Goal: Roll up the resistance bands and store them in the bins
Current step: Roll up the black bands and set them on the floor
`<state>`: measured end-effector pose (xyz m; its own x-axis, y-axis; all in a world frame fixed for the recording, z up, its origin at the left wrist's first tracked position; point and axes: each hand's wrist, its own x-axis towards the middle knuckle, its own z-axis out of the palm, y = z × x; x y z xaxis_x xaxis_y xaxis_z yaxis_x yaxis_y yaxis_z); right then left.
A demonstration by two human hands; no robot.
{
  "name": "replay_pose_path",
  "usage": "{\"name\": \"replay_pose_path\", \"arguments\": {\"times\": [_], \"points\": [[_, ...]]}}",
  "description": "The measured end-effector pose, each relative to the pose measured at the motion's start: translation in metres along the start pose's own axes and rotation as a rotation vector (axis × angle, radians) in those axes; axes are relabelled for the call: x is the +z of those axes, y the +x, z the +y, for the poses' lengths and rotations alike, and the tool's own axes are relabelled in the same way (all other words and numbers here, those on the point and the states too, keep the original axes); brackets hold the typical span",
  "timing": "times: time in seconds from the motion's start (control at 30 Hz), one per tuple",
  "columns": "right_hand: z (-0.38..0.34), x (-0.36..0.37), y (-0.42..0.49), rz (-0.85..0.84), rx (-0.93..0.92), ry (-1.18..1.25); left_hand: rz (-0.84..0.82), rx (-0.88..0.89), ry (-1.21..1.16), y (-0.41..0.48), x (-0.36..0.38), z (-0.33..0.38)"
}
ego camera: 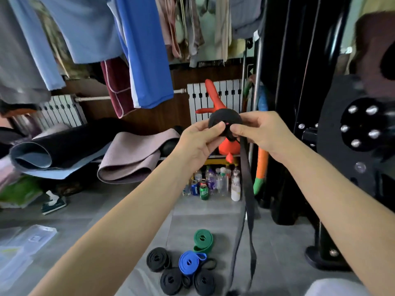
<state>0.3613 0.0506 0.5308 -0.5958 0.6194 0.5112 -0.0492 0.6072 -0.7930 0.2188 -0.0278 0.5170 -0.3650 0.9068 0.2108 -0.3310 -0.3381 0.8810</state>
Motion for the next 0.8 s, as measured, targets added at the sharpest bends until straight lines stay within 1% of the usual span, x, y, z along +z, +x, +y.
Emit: {"name": "replay_pose_path", "arguments": {"times": [0.1, 0.13, 0.17, 0.2, 0.23, 0.27, 0.3, 0.33, 0.4, 0.47, 0.53, 0.6, 0.67, 0.8], "points": [[-0.016, -0.009, 0.011, -0.029, -0.005, -0.067, 0.019, -0.040, 0.017, 0.000, 0.009, 0.017], [-0.021, -0.011, 0.015, -0.040, -0.018, -0.101, 0.016, -0.034, 0.069, -0.001, 0.011, 0.024], [-0.025, -0.012, 0.018, -0.052, -0.032, -0.155, 0.014, 0.004, 0.210, -0.003, 0.012, 0.031], [-0.029, -0.011, 0.020, -0.071, -0.046, -0.217, 0.019, 0.080, 0.448, -0.004, 0.011, 0.039], [-0.032, -0.009, 0.021, -0.096, -0.054, -0.279, 0.022, 0.181, 0.735, -0.006, 0.008, 0.045], [-0.033, -0.007, 0.022, -0.122, -0.057, -0.335, -0.001, 0.282, 0.985, -0.008, 0.006, 0.052], [-0.033, -0.004, 0.021, -0.146, -0.056, -0.374, -0.039, 0.345, 1.174, -0.011, 0.004, 0.059], [-0.032, 0.001, 0.019, -0.167, -0.055, -0.389, -0.072, 0.365, 1.315, -0.015, 0.002, 0.064], [-0.029, 0.011, 0.014, -0.200, -0.043, -0.381, -0.092, 0.344, 1.524, -0.024, -0.002, 0.071], [-0.024, 0.022, 0.007, -0.219, -0.022, -0.377, -0.112, 0.291, 1.620, -0.032, -0.007, 0.071], [-0.018, 0.031, -0.002, -0.229, -0.002, -0.324, -0.126, 0.258, 1.633, -0.038, -0.013, 0.067], [-0.012, 0.037, -0.013, -0.207, 0.005, -0.211, -0.118, 0.222, 1.551, -0.044, -0.021, 0.060], [-0.007, 0.040, -0.025, -0.164, 0.001, -0.124, -0.100, 0.174, 1.326, -0.050, -0.030, 0.050], [0.013, 0.041, -0.049, -0.100, 0.061, 0.032, 0.018, 0.035, 0.734, -0.059, -0.041, 0.014]]}}
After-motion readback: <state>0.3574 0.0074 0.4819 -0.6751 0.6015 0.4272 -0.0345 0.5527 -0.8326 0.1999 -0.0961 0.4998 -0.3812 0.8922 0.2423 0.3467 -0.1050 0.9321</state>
